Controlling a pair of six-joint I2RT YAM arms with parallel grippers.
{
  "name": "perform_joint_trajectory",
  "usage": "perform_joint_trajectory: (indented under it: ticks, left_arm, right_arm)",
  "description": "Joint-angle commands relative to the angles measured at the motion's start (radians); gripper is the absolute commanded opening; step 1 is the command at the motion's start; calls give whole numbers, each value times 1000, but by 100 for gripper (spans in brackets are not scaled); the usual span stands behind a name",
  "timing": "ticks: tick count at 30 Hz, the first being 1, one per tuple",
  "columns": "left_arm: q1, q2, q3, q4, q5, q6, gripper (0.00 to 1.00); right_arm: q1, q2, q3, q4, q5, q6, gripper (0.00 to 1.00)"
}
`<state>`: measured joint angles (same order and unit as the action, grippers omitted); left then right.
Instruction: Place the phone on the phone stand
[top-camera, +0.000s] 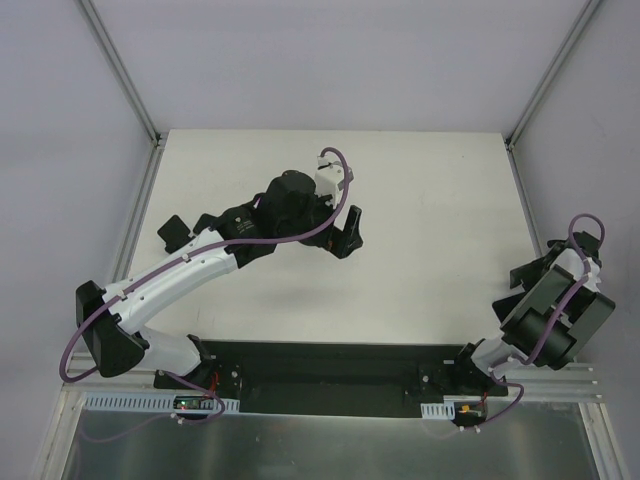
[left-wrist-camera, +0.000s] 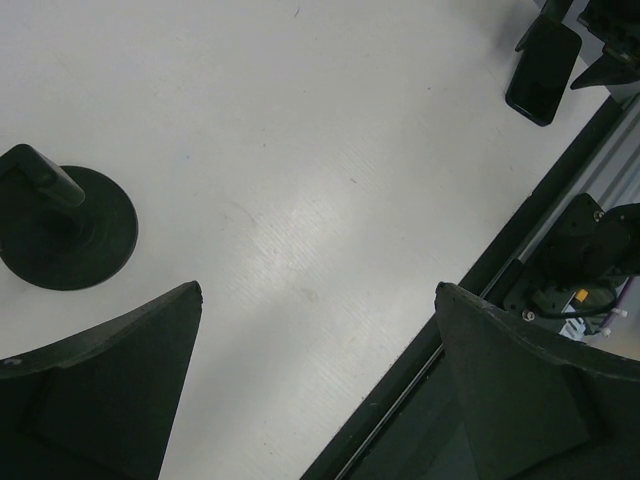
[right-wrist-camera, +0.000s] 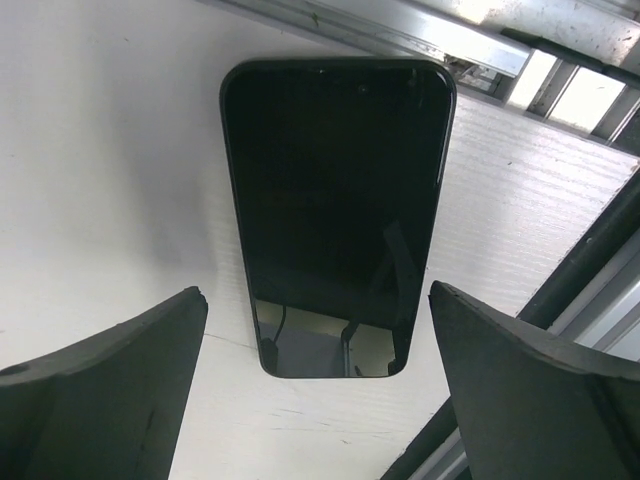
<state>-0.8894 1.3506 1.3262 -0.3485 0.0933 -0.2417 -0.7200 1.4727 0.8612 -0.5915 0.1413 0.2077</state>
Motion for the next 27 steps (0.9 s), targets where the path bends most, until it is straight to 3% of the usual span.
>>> perform_joint_trajectory:
  ticks: [1, 11, 23, 27]
  left_arm:
    - [-6, -10, 8, 14, -24, 24, 99]
    - [-13, -5, 7, 14, -27, 28, 99]
    - [-14, -13, 8, 13, -32, 33, 99]
    - [-14, -16, 10, 11, -36, 36, 99]
  right_arm:
    - [-22, 12, -17, 10, -17, -2, 96]
    - [-48, 40, -44, 32, -40, 15, 99]
    - [-48, 64, -59, 56, -81, 13, 81]
    - [-48, 69, -59, 59, -97, 4, 67]
